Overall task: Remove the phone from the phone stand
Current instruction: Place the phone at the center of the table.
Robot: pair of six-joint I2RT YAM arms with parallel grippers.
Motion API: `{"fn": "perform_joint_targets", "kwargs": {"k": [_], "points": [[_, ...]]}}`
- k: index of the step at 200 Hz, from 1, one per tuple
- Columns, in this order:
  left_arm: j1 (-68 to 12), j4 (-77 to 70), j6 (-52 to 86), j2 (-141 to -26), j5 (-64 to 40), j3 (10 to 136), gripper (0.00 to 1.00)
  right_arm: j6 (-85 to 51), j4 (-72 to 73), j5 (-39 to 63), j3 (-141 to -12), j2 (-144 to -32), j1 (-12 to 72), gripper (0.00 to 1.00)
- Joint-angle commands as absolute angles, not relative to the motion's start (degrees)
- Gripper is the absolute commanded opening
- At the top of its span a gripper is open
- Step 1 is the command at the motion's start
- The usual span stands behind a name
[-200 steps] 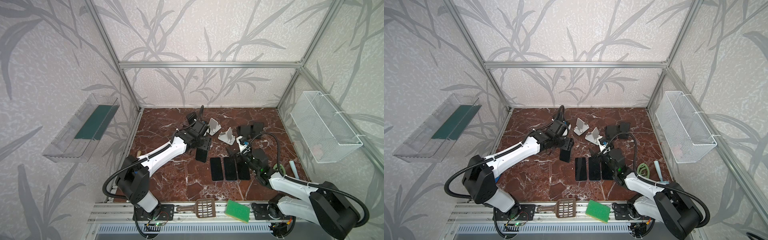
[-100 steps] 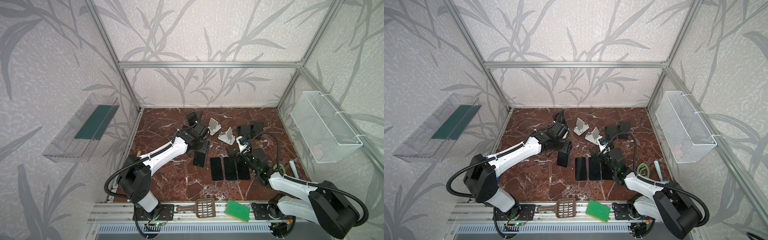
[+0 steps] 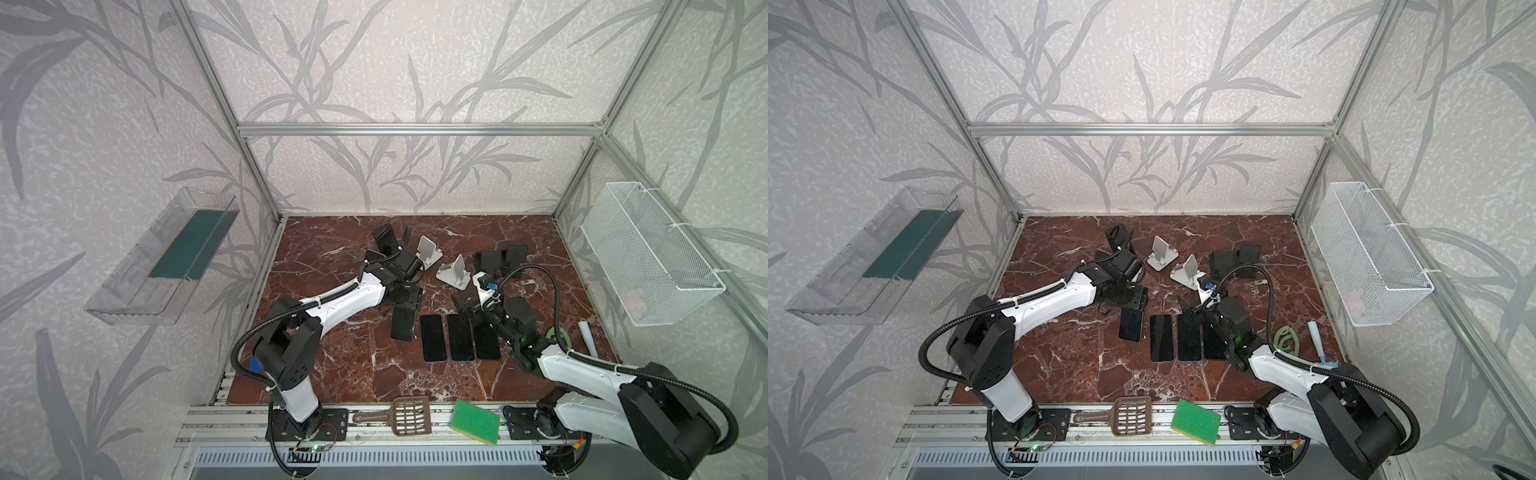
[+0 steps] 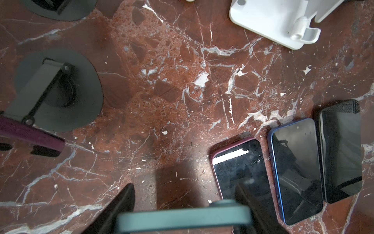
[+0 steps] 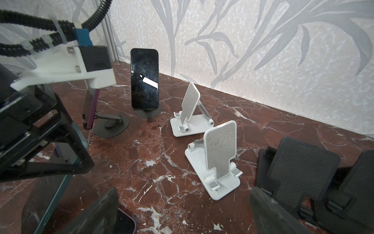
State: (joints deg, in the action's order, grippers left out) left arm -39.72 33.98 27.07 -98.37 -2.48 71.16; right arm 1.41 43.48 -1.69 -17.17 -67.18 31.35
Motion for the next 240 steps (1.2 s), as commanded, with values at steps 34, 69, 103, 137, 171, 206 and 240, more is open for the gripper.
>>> {"fn": "perform_joint_targets", "kwargs": {"k": [34,69,103,137,171,206,240], "points": [[-40.3,32.7,30.5,-100.5,-1.1,68.5,0.34,0.4,44.9,-1.8,-17.1,-66.3,31.6,0.99],[-40.6,31.5,31.3,-101.8,-1.2,67.4,0.35,0.2,45.2,-1.3,-16.9,-66.2,31.6,0.99],[-40.9,31.7,32.0,-103.1,-1.7,66.1,0.37,-0.3,45.2,-0.6,-16.9,-66.3,31.6,0.99],[-41.1,32.0,32.8,-104.2,-1.3,65.5,0.37,-0.5,45.3,-0.7,-16.8,-65.9,31.6,0.99],[-41.1,33.2,32.7,-106.6,-1.2,66.9,0.39,-0.7,45.3,-0.6,-16.3,-65.1,31.6,0.99],[-41.2,34.6,32.2,-108.9,-1.5,68.7,0.4,-0.8,45.1,-0.8,-16.0,-64.3,31.6,0.99],[-41.3,35.8,31.8,-110.6,-2.4,70.1,0.42,-1.3,45.0,-0.5,-15.8,-63.8,31.6,0.99]]}}
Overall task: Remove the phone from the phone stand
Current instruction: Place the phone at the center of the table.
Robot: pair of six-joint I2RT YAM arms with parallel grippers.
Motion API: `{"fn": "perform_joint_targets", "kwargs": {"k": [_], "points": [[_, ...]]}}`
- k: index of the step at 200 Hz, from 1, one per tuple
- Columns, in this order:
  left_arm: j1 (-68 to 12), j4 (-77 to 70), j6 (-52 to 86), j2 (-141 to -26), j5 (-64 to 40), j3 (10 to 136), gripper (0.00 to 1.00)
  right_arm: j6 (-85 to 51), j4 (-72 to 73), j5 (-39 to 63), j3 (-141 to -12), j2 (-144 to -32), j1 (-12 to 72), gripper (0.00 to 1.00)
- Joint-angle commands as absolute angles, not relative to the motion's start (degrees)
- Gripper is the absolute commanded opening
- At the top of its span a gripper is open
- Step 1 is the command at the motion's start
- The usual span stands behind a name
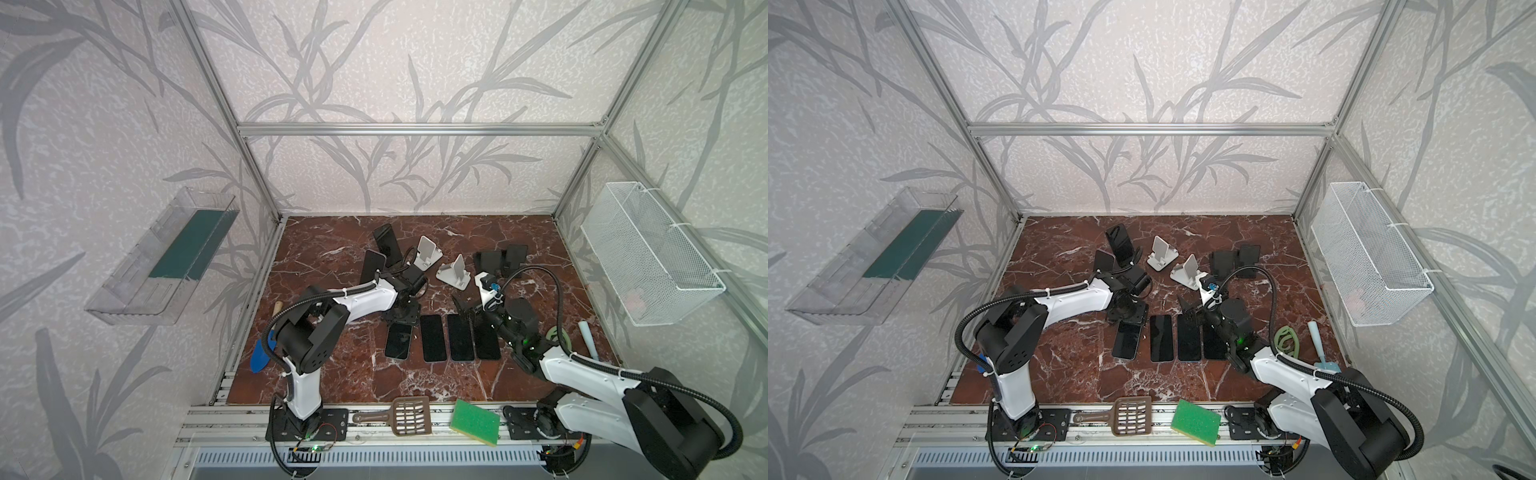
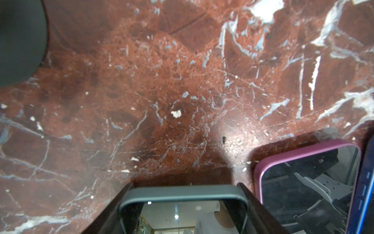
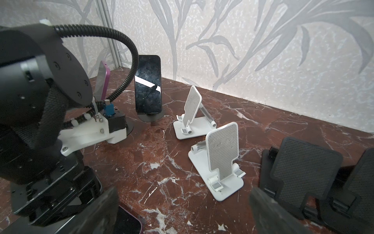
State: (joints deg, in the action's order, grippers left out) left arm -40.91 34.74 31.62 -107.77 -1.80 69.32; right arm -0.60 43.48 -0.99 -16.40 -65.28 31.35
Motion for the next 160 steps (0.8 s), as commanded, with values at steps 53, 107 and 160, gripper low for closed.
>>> {"fn": "perform_joint_targets", "kwargs": {"k": [53,107,160], "points": [[-41.2,36.0,31.0,-112.2,-4.6,71.2,0.43,-1.0,44.6,-1.3,-15.4,-62.7,31.6,0.99],[-41.2,35.1,30.4,-111.4,-5.0,70.4,0.55,-1.1,44.2,-1.0,-15.4,-62.1,31.6,0.99],[-41.1,34.5,29.2,-111.7,-5.1,70.6,0.62,-1.1,43.9,-1.1,-15.2,-61.6,31.6,0.99]]}}
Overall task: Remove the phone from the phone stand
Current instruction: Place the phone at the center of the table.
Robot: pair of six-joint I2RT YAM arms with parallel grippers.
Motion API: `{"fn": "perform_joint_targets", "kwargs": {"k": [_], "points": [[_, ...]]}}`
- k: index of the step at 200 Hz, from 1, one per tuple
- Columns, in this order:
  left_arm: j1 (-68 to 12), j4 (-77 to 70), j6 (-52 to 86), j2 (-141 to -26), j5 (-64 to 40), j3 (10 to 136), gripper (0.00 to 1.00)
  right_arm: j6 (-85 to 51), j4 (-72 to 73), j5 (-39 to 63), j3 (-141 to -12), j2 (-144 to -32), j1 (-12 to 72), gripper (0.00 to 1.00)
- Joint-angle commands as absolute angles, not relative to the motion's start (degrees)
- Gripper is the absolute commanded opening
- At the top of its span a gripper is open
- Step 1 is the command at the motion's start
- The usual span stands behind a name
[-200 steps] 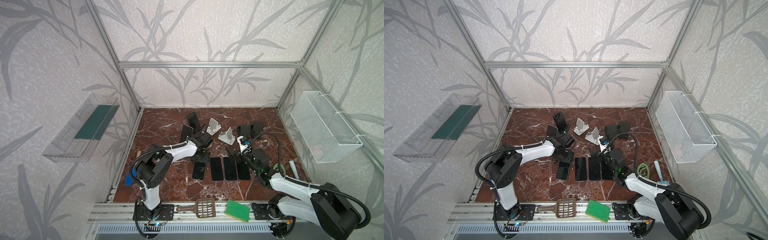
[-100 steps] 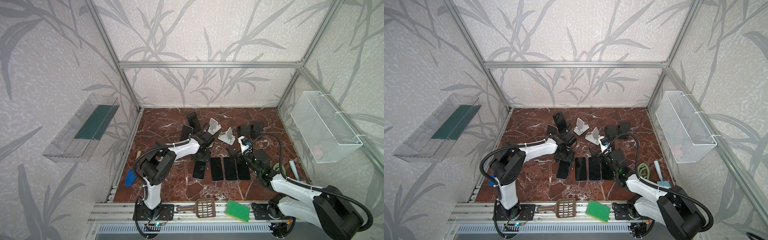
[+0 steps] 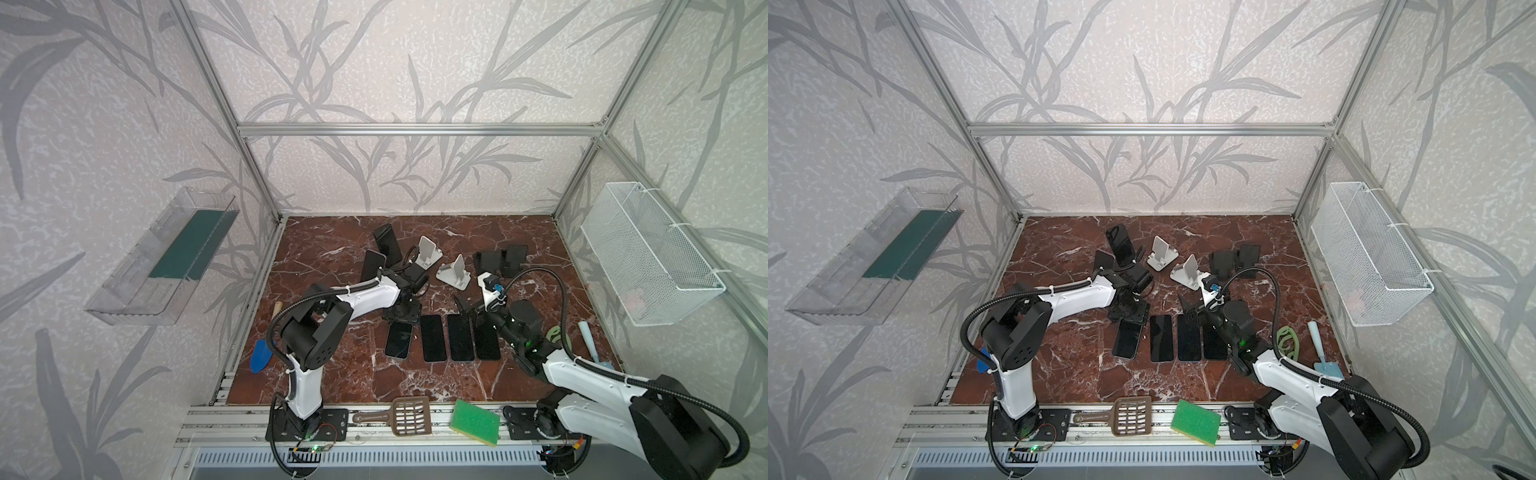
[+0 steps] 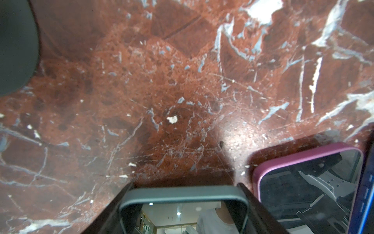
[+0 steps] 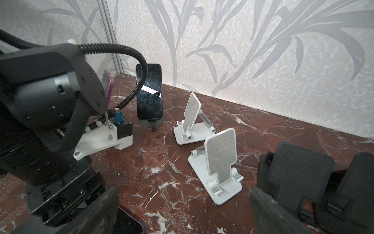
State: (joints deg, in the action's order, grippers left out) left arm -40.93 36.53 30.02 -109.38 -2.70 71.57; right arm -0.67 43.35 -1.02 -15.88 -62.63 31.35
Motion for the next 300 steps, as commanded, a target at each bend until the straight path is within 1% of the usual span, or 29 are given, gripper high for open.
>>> {"fn": "perform_joint_targets", "kwargs": {"k": [1,25,43,69,95,126,141,151,219,246,279,300], "points": [[-41.1,34.5,29.1,-111.7,-5.2,70.6,0.62,-1.1,43.9,-1.1,-15.2,-61.6,31.6,0.99],[-41.1,34.1,28.8,-111.3,-5.5,70.1,0.64,-0.9,43.8,-1.1,-15.3,-61.6,31.6,0.99],[-41.0,33.8,27.9,-111.3,-5.7,70.2,0.68,-0.8,43.6,-1.3,-15.2,-61.4,31.6,0.99],[-40.9,32.5,27.2,-111.4,-6.7,70.1,0.71,-0.9,43.8,-1.3,-15.2,-61.3,31.6,0.99],[-40.8,33.0,27.4,-112.6,-8.2,71.0,0.69,-0.9,43.9,-1.0,-15.2,-61.5,31.6,0.99],[-40.7,33.8,29.3,-112.7,-7.1,71.5,0.65,-1.0,43.9,-0.8,-15.2,-61.5,31.6,0.99],[-40.0,35.8,31.3,-113.8,-7.4,72.8,0.6,-1.0,43.9,-1.0,-15.1,-61.5,31.6,0.99],[-39.7,36.3,32.1,-114.4,-8.3,73.5,0.58,-0.9,44.0,-0.9,-15.1,-61.2,31.6,0.99],[-38.7,36.5,35.8,-112.8,-6.6,73.1,0.59,-1.0,44.3,-1.3,-14.5,-60.2,31.6,0.99],[-38.1,36.0,36.0,-113.9,-8.2,73.4,0.59,-1.1,44.3,-1.1,-14.5,-60.3,31.6,0.99],[-37.6,34.6,36.0,-113.3,-8.7,72.3,0.63,-1.0,44.2,-1.2,-14.6,-60.3,31.6,0.99],[-37.3,34.1,35.3,-114.0,-10.4,72.2,0.67,-1.0,44.4,-1.1,-14.5,-60.6,31.6,0.99]]}}
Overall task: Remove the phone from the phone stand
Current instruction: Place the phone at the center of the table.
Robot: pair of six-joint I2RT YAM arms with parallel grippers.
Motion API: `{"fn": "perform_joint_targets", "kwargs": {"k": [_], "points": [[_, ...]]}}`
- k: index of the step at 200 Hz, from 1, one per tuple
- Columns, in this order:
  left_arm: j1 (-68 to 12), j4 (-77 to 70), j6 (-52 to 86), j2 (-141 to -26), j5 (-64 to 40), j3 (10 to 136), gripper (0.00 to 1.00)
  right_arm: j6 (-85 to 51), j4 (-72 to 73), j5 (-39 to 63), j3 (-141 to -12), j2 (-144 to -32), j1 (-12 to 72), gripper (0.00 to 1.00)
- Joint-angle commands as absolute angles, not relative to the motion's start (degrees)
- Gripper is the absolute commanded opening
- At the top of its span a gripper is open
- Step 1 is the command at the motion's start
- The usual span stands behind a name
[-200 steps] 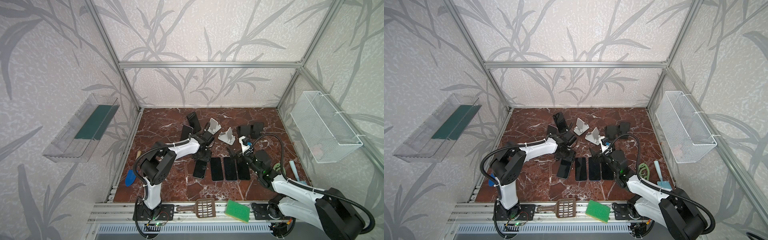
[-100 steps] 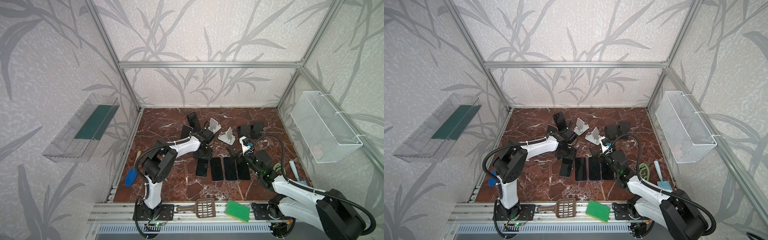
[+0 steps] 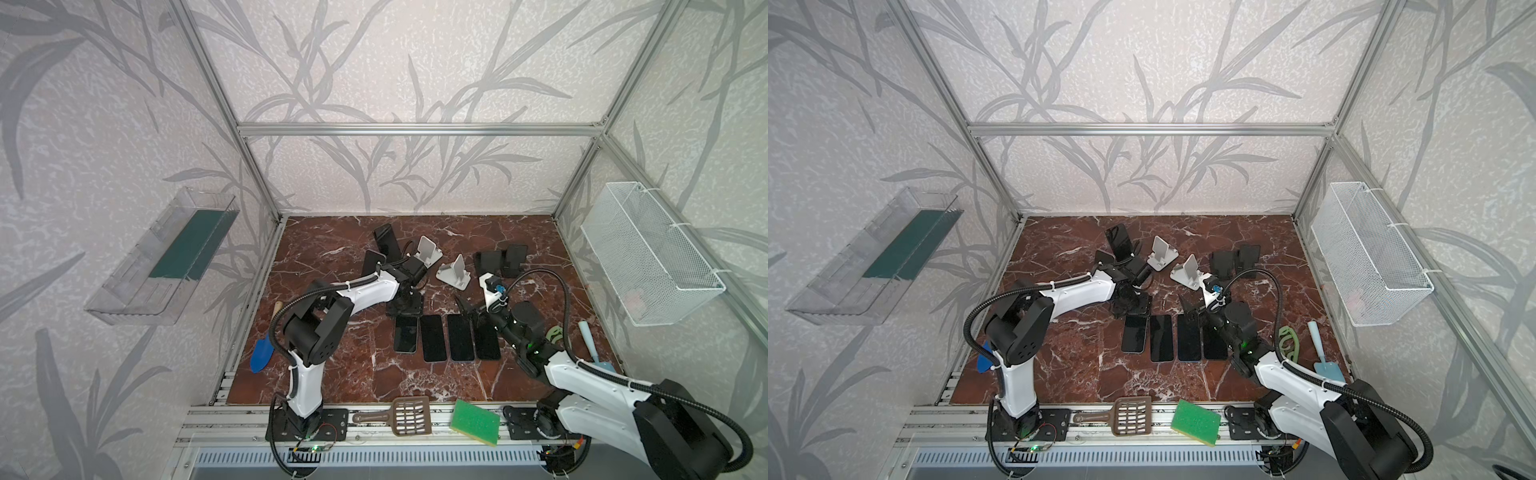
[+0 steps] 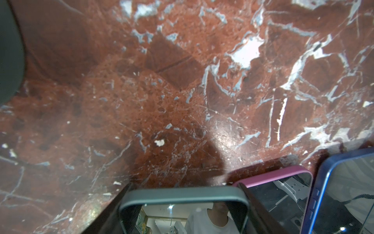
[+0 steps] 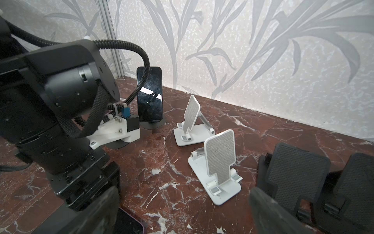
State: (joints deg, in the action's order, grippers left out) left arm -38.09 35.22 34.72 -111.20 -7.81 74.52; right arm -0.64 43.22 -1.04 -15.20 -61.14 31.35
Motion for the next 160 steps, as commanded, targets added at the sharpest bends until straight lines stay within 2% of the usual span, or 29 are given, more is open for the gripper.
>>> {"fn": "perform_joint_targets", "kwargs": {"k": [1,79,160], "points": [[-37.3,34.1,35.2,-114.0,-10.5,72.2,0.67,-1.0,44.4,-1.1,-14.5,-60.6,31.6,0.99],[-37.3,33.0,33.6,-115.0,-12.6,72.3,0.75,-1.0,44.5,-0.7,-14.6,-60.7,31.6,0.99],[-36.6,34.5,33.8,-117.6,-12.9,73.7,0.76,-1.1,44.4,-0.3,-14.6,-60.5,31.6,0.99]]}}
